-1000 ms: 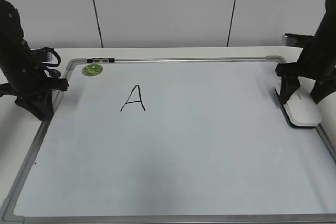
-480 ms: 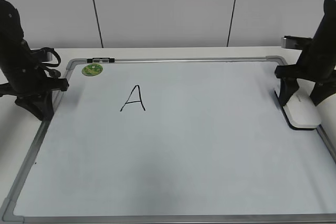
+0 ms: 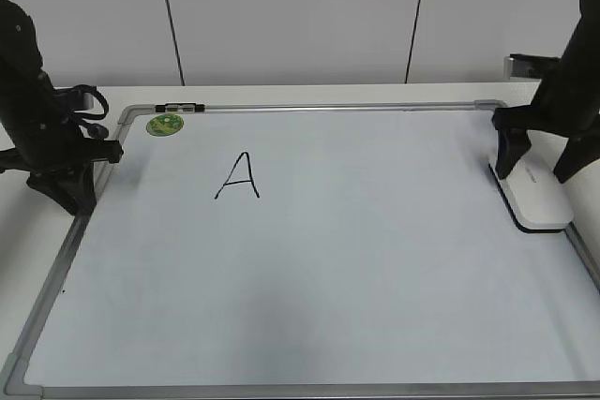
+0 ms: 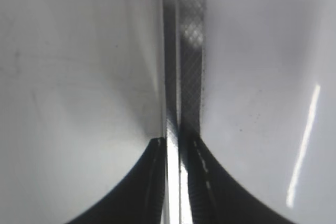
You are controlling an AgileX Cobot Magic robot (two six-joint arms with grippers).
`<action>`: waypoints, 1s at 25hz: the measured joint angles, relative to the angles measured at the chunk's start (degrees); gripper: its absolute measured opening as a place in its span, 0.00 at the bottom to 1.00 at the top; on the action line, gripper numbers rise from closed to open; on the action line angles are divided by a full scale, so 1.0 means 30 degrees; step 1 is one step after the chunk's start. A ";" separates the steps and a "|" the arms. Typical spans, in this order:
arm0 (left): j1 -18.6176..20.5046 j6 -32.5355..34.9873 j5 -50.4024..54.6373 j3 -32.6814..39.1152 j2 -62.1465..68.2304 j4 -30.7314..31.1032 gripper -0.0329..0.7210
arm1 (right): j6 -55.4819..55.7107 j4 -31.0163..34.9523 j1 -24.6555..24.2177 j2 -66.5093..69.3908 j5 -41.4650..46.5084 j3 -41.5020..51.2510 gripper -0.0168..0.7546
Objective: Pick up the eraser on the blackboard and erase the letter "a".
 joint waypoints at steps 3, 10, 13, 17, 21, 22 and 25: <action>0.0000 0.0000 0.0000 0.0000 0.0000 0.0000 0.19 | 0.0212 -0.0090 0.0000 0.0000 0.0000 -0.1052 0.86; 0.0000 -0.0862 0.0971 -0.0875 0.0258 0.1703 0.54 | 0.0283 0.0015 0.0000 -0.0864 0.0000 -0.1298 0.86; 0.0000 -0.1175 0.1736 -0.1570 0.0301 0.2240 0.80 | 0.0297 0.0240 0.0000 -0.1128 0.0000 -0.1328 0.86; 0.0000 -0.1293 0.2817 -0.2432 0.0232 0.2251 0.91 | 0.0328 0.0531 0.0000 -0.1729 0.0034 -0.1328 0.86; 0.0000 -0.1330 0.2982 -0.2715 -0.0216 0.2251 0.85 | 0.0487 0.1401 0.0000 -0.2694 0.0061 -0.1328 0.80; 0.0000 -0.1330 0.2982 -0.2715 -0.0452 0.2209 0.82 | 0.0529 0.1530 0.0000 -0.2896 0.0061 -0.1328 0.79; 0.0000 -0.1354 0.3053 -0.2715 -0.1224 0.2172 0.74 | 0.0695 0.1738 0.0000 -0.3882 0.0105 -0.1328 0.74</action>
